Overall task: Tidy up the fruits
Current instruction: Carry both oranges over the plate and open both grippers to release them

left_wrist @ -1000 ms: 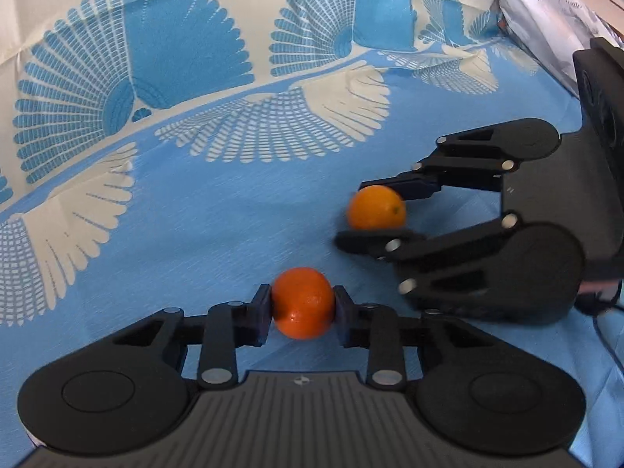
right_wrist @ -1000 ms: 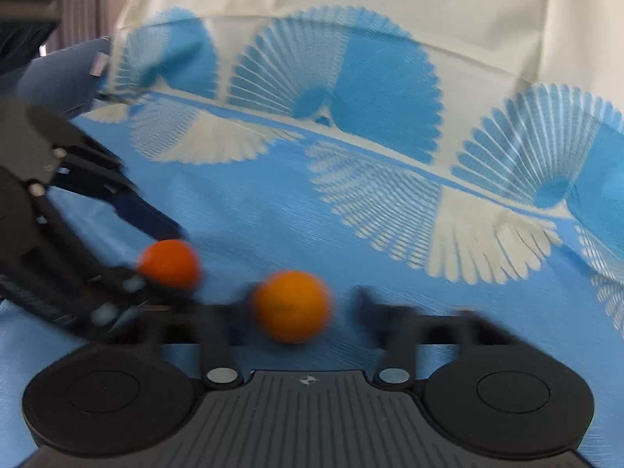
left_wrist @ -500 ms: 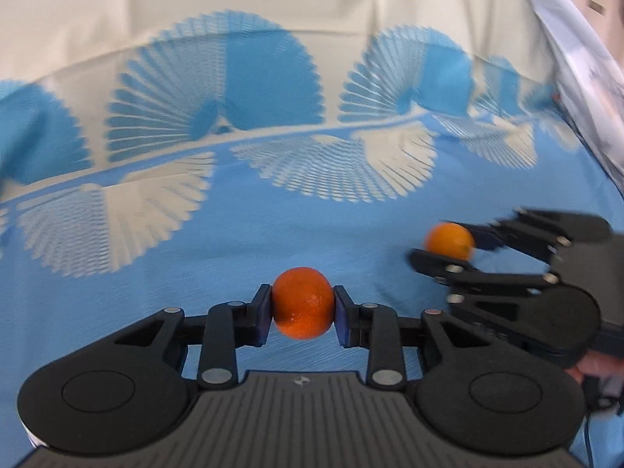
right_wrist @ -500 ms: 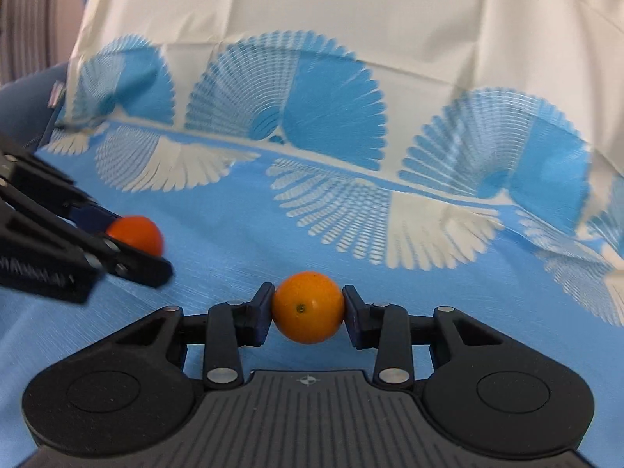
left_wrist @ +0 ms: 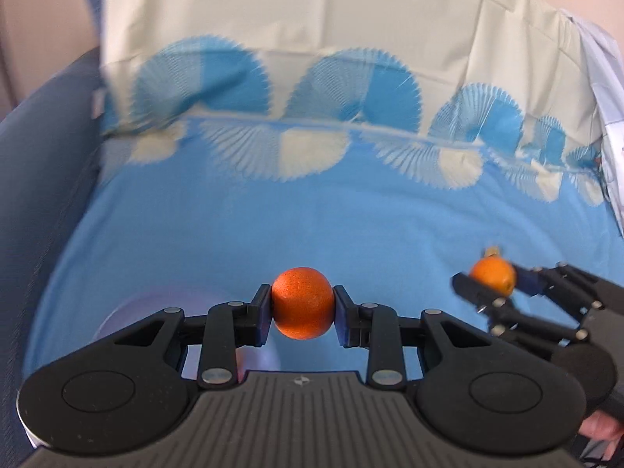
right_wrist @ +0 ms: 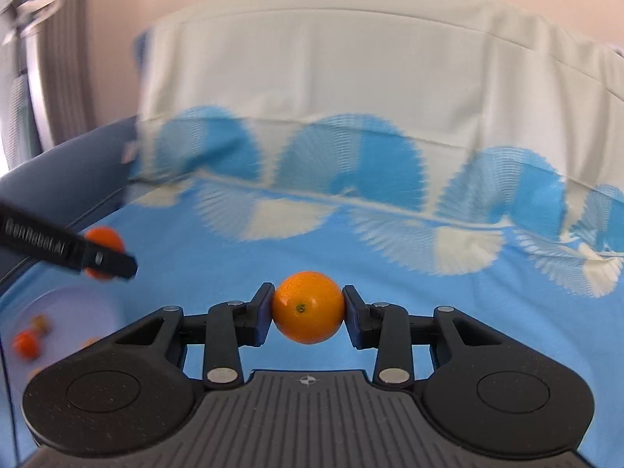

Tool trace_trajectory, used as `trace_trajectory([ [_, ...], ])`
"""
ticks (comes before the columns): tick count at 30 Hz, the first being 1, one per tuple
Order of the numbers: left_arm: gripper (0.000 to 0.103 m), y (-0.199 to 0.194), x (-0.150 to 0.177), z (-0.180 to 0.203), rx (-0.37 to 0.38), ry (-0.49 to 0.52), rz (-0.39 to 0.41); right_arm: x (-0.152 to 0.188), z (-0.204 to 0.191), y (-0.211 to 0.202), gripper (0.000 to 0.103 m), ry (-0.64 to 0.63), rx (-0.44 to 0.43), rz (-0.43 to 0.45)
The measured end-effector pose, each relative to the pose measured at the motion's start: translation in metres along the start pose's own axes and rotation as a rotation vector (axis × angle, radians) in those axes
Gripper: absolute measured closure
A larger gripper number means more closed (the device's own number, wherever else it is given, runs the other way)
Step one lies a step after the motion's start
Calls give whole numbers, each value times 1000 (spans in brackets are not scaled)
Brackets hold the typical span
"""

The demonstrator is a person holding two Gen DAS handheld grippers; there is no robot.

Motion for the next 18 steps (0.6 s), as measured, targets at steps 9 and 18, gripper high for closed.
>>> trace_trajectory([
  [9, 67, -57, 47, -93, -94, -94, -10, 20, -128, -28, 64, -22, -171, -104],
  [18, 67, -58, 48, -128, -112, -144, 0, 4, -169, -16, 64, -103, -196, -110],
])
Point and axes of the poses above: each gripper's, at about its wrist camera, not at the fingertips, and y roughly the way its jaws point, z to its right, x to its underside, the point moved 3 cm from there along y, roughly the way its jaws point, and after that the axes turned 4 degrees about -y, right-handed, at the moved point
